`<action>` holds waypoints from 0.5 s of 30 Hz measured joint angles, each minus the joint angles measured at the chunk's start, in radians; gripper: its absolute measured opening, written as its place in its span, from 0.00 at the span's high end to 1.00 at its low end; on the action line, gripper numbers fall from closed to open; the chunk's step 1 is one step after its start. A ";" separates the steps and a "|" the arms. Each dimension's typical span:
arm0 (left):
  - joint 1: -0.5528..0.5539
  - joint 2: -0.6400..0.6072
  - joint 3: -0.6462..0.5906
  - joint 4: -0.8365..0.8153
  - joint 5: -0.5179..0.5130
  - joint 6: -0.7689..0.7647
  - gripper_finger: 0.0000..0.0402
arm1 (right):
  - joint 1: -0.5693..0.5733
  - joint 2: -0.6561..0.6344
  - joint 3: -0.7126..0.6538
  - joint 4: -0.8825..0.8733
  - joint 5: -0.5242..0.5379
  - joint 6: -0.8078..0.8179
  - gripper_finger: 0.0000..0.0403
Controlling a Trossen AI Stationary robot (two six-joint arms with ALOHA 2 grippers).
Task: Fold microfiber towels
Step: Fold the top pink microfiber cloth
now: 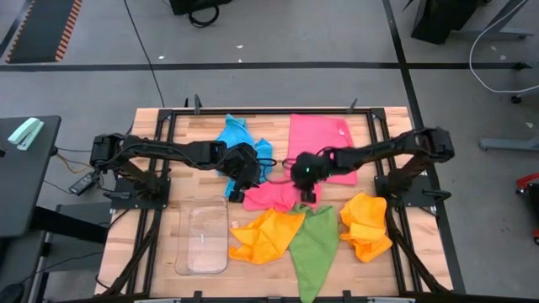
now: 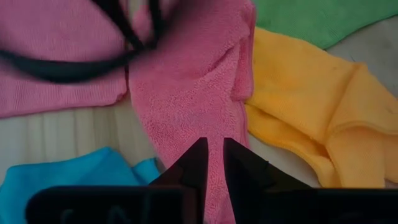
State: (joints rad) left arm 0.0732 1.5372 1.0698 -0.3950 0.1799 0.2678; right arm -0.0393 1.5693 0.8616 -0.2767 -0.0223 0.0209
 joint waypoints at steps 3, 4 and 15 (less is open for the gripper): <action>-0.004 0.000 0.000 0.000 0.000 -0.008 0.85 | 0.067 0.054 0.000 0.004 0.003 0.056 0.75; -0.005 0.000 0.000 0.000 0.000 -0.007 0.85 | 0.091 0.072 0.000 0.012 -0.002 0.075 0.75; -0.010 0.000 0.000 0.028 0.000 0.014 0.83 | 0.203 0.096 0.000 0.063 0.032 0.190 0.75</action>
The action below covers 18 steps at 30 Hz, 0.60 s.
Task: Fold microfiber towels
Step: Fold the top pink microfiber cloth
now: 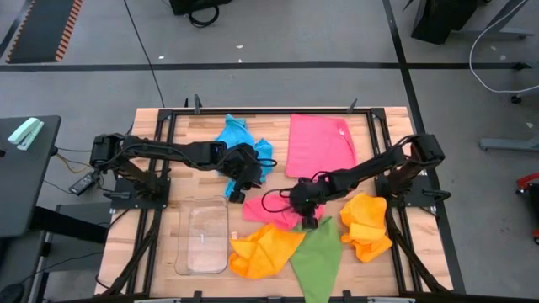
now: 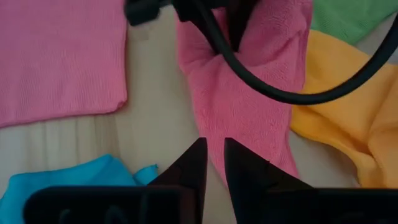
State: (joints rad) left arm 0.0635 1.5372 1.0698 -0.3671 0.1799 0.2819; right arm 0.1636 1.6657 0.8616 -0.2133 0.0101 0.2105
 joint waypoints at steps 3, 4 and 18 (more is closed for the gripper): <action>0.001 0.000 0.000 0.003 0.000 0.003 0.83 | -0.017 -0.048 0.000 0.004 0.115 -0.037 0.75; 0.001 0.000 0.000 0.002 0.000 0.003 0.83 | -0.023 -0.060 0.000 0.004 0.161 -0.057 0.75; 0.001 0.001 0.000 -0.062 0.000 0.002 0.84 | -0.160 0.092 0.000 0.185 0.280 -0.160 0.60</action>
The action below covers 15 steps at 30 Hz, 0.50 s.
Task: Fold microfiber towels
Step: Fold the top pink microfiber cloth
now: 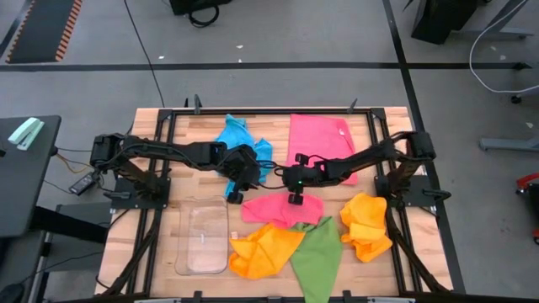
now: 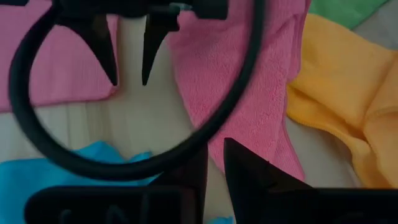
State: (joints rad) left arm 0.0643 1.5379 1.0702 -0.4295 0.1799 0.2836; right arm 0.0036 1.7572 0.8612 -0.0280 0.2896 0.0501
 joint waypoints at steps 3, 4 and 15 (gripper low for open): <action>0.000 0.000 0.000 -0.014 0.000 0.000 0.84 | -0.017 0.040 0.000 0.016 0.000 -0.002 0.55; 0.000 0.000 0.000 -0.018 0.000 0.000 0.84 | -0.023 0.051 -0.001 0.014 0.000 0.004 0.54; 0.000 0.000 0.000 -0.034 0.000 -0.004 0.86 | -0.027 0.057 0.002 0.012 -0.013 0.027 0.74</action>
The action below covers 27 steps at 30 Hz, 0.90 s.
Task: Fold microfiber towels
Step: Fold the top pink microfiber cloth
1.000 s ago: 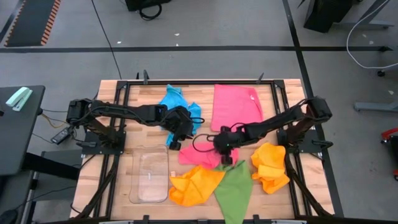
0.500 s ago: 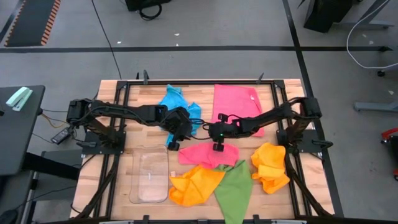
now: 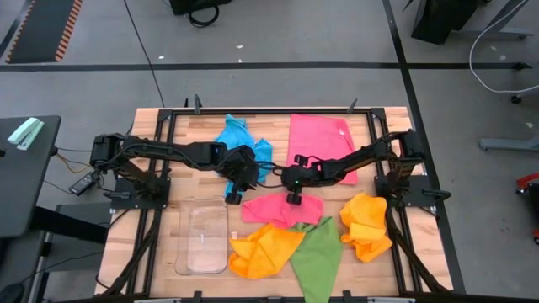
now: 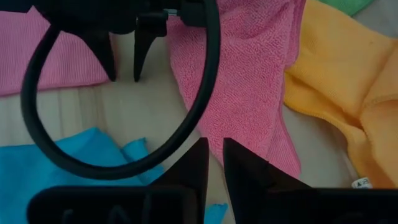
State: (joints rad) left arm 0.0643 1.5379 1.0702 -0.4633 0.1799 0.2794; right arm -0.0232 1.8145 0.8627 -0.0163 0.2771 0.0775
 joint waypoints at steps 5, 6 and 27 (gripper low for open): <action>0.000 0.000 0.000 -0.001 0.000 0.000 0.84 | -0.009 0.000 0.000 0.000 -0.050 -0.038 0.94; 0.000 0.000 0.000 -0.001 0.000 0.000 0.84 | -0.009 0.000 0.000 0.003 -0.063 -0.043 0.96; 0.000 0.000 0.000 -0.009 0.000 0.004 0.85 | -0.037 -0.099 -0.005 -0.014 0.011 -0.034 0.71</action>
State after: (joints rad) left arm 0.0643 1.5379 1.0702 -0.4724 0.1799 0.2836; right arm -0.0598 1.7159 0.8580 -0.0300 0.2879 0.0439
